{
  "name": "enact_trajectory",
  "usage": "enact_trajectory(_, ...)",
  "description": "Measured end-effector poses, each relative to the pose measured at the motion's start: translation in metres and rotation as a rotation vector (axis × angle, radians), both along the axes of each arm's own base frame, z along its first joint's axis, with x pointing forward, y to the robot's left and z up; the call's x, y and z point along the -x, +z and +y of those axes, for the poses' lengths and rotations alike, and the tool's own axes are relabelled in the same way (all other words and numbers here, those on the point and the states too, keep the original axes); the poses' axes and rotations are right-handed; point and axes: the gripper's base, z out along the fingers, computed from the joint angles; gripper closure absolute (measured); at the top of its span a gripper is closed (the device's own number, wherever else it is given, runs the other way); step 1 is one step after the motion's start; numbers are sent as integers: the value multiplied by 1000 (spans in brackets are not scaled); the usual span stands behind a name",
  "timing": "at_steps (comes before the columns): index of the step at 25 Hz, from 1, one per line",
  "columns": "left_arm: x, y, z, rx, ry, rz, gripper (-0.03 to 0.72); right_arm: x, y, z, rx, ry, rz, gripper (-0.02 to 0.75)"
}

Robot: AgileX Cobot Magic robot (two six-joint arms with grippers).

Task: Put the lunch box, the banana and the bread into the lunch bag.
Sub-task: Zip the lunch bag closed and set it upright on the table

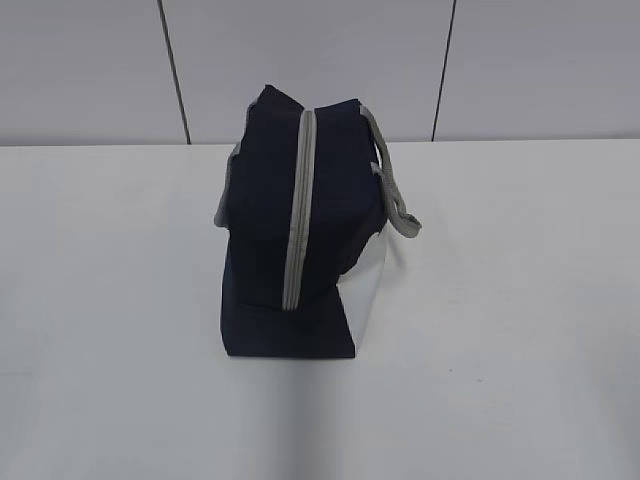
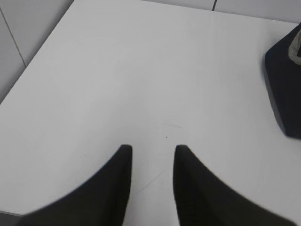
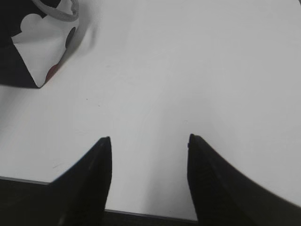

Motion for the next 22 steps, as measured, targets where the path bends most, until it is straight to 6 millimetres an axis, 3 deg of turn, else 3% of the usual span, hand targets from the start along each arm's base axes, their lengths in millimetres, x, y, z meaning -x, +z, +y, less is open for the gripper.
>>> enact_trajectory(22,0,0,0,0,0,0,454,0,0,0,0,0,0,353)
